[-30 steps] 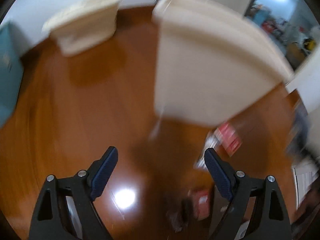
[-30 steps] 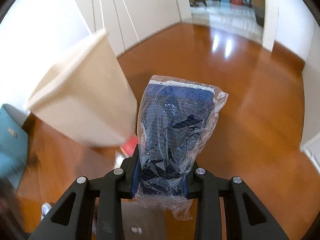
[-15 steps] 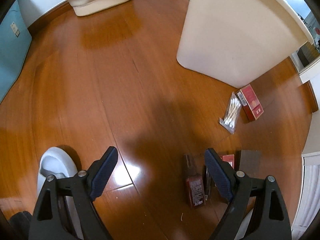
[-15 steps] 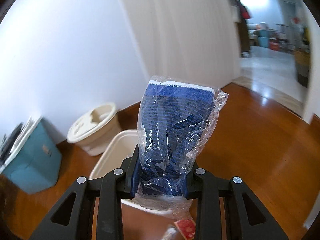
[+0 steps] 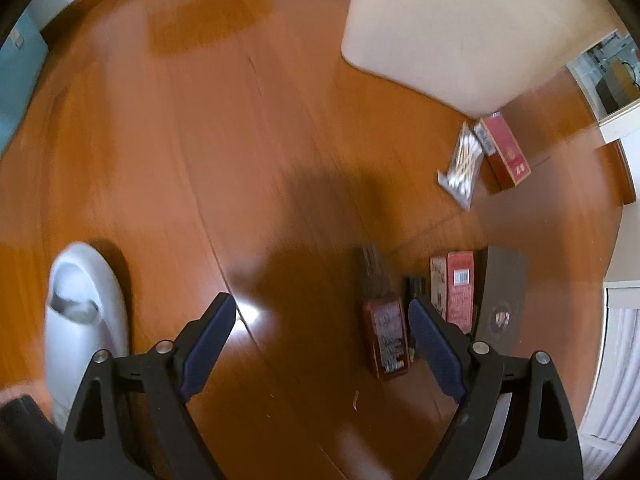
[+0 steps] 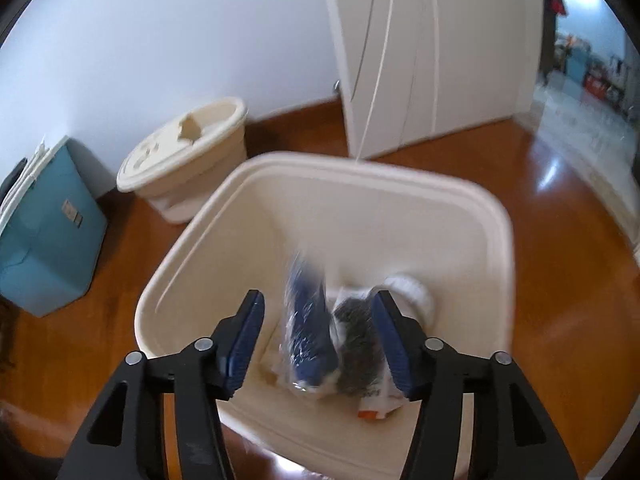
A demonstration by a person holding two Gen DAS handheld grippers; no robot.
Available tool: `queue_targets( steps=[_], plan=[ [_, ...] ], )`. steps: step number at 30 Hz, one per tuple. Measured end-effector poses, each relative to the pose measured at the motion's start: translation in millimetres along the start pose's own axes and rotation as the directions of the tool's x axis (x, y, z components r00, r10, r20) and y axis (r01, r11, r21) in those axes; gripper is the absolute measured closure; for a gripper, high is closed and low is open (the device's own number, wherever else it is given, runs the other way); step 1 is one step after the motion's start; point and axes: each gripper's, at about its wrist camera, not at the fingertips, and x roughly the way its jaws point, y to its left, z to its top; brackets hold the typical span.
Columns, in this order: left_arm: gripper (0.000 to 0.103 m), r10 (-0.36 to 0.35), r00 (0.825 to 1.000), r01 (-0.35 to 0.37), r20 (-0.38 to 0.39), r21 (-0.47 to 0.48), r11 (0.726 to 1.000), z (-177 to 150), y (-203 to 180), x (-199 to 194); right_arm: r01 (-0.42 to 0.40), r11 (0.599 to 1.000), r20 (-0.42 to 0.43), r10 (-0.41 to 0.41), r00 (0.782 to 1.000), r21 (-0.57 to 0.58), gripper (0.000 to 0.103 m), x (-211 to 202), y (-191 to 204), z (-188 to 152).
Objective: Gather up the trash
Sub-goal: 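Grasp the red bottle with the left tool, then grasp the dark brown zobo box with the right tool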
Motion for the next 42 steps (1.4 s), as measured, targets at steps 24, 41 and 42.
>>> queue_targets(
  steps=[24, 41, 42],
  plan=[
    [0.039, 0.082, 0.994, -0.087, -0.067, -0.085, 0.993, -16, -34, 74, 0.169, 0.964, -0.345, -0.09, 0.934, 0.205, 0.019, -40, -69, -312],
    [0.073, 0.021, 1.0, -0.023, -0.019, -0.127, 0.992, -36, -4, 40, 0.214, 0.977, -0.519, -0.177, 0.836, 0.011, 0.008, 28, 4, -375],
    [0.073, 0.018, 1.0, -0.019, -0.013, -0.129, 0.992, -36, -3, 37, 0.217, 0.976, -0.53, -0.168, 0.831, 0.031, 0.008, 34, 2, -377]
  ],
)
